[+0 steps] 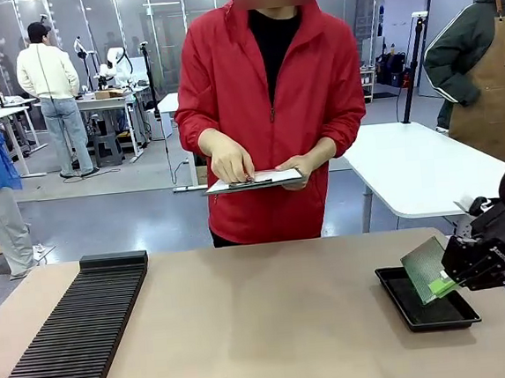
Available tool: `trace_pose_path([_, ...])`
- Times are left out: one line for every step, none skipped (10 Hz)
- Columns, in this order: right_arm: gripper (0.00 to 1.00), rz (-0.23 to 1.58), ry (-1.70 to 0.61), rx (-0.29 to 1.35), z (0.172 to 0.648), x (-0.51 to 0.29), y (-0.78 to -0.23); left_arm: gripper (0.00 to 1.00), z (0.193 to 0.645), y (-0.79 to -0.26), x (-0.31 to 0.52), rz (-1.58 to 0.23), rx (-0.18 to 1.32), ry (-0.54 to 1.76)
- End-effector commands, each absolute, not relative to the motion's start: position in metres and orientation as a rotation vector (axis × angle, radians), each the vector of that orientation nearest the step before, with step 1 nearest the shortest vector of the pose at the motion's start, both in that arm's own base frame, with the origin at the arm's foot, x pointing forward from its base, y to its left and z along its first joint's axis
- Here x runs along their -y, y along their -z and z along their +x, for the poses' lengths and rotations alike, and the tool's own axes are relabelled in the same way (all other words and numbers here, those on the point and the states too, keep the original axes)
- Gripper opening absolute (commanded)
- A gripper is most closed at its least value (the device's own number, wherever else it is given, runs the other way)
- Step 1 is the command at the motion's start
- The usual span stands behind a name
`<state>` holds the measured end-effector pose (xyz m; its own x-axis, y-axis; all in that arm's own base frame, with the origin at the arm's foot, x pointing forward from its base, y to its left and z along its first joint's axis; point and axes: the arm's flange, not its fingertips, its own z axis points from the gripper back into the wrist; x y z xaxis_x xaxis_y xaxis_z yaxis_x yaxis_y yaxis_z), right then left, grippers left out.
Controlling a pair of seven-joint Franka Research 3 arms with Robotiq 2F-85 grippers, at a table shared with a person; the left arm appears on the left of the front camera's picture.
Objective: Inspect the PCB.
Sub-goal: Place the Blank PCB in the ESD tray.
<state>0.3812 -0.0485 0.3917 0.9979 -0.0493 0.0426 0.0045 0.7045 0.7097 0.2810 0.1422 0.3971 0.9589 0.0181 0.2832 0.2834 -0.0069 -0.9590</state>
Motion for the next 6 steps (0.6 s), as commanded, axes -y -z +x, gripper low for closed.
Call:
trace_pose_path([0.03,0.800,0.033,0.052,0.381,0.052,-0.395,1.00,0.279,-0.399,-0.143,-1.562,0.236,0.220])
trace_pose_path([0.03,0.789,0.030,0.060,0.381,0.048,-0.392,1.00,0.279,-0.399,-0.143,-1.562,0.236,0.220])
trace_pose_path([0.03,0.726,0.020,0.017,0.402,0.052,-0.388,1.00,0.279,-0.399,-0.143,-1.562,0.236,0.220])
trace_pose_path([0.03,0.620,-0.001,0.059,0.419,0.056,-0.381,1.00,0.279,-0.399,-0.143,-1.562,0.236,0.220])
trace_pose_path([0.03,0.626,-0.047,0.013,0.432,0.054,-0.367,1.00,0.279,-0.399,-0.143,-1.562,0.236,0.220])
trace_pose_path([0.03,0.610,-0.054,-0.002,0.442,0.056,-0.359,1.00,0.279,-0.399,-0.143,-1.562,0.236,0.220])
